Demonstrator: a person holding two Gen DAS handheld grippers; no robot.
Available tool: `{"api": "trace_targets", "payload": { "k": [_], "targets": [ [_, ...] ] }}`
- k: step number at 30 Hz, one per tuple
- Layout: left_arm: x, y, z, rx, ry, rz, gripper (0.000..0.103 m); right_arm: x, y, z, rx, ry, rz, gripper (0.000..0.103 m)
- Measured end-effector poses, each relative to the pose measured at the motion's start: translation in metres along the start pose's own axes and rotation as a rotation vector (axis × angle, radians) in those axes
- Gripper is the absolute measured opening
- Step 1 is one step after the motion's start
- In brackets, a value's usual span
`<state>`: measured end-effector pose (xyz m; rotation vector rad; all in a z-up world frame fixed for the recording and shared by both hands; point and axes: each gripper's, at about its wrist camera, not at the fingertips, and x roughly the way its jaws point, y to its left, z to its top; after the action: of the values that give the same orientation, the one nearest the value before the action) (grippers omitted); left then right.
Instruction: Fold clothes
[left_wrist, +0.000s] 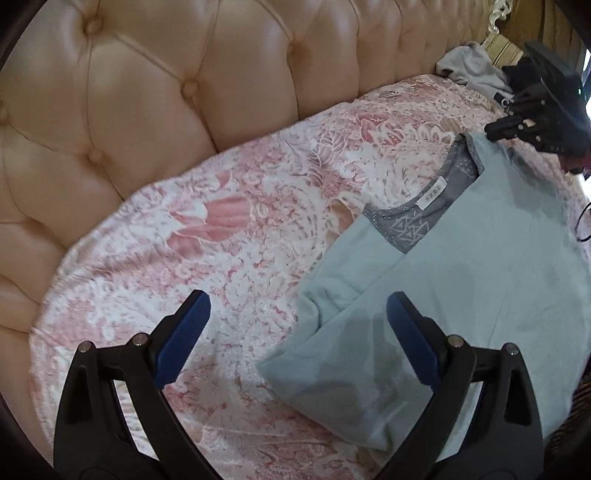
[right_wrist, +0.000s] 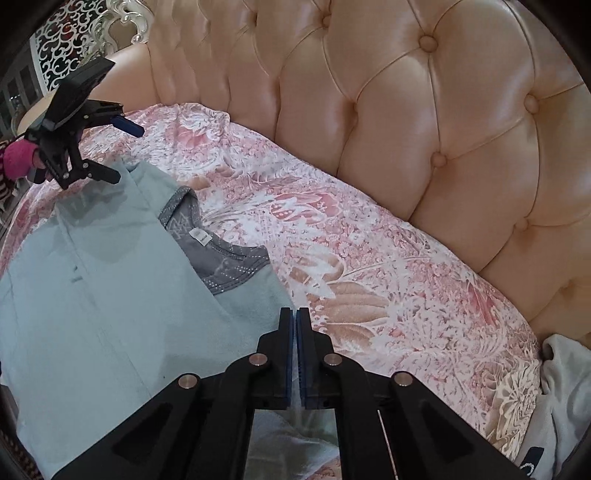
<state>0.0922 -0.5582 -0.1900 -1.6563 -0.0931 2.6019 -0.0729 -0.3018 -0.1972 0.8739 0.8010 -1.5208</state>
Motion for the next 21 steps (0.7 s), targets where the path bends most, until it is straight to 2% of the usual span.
{"api": "trace_targets", "payload": {
  "k": [2, 3, 4, 5, 6, 8, 14, 18, 19, 20, 21],
  "targets": [
    [0.0, 0.0, -0.002, -0.001, -0.014, -0.062, 0.097, -0.001, -0.001, -0.001, 0.008, -0.005, 0.002, 0.002],
    [0.0, -0.001, -0.002, 0.001, -0.023, -0.085, 0.089, -0.002, -0.001, -0.002, 0.012, -0.008, 0.002, 0.002],
    [0.001, -0.001, -0.001, -0.002, -0.021, -0.093, 0.079, -0.002, -0.002, -0.003, 0.018, -0.009, 0.005, 0.002],
    [0.002, -0.001, -0.001, -0.005, -0.019, -0.102, 0.055, -0.002, -0.002, -0.003, 0.021, -0.009, 0.005, 0.002],
    [0.003, -0.001, 0.0, -0.007, -0.016, -0.11, 0.038, -0.001, -0.003, -0.004, 0.024, -0.007, 0.005, 0.002],
    [0.005, -0.003, 0.001, -0.003, -0.016, -0.119, 0.033, 0.0, -0.003, -0.005, 0.03, -0.005, 0.001, 0.002],
    [0.011, 0.002, 0.002, -0.011, 0.0, -0.104, 0.033, 0.002, -0.003, -0.005, 0.037, -0.001, -0.001, 0.002],
    [0.016, 0.004, 0.004, 0.01, 0.031, -0.125, 0.033, 0.004, -0.004, -0.006, 0.042, 0.001, 0.002, 0.002],
    [0.016, 0.003, 0.004, 0.02, 0.036, -0.13, 0.031, 0.004, -0.004, -0.007, 0.043, 0.002, 0.002, 0.002],
    [0.016, 0.0, 0.004, 0.033, 0.039, -0.12, 0.015, 0.004, -0.005, -0.007, 0.045, 0.003, 0.0, 0.002],
    [0.016, -0.002, 0.005, 0.049, 0.041, -0.105, 0.012, 0.004, -0.004, -0.007, 0.047, 0.001, -0.007, 0.002]
  ]
}}
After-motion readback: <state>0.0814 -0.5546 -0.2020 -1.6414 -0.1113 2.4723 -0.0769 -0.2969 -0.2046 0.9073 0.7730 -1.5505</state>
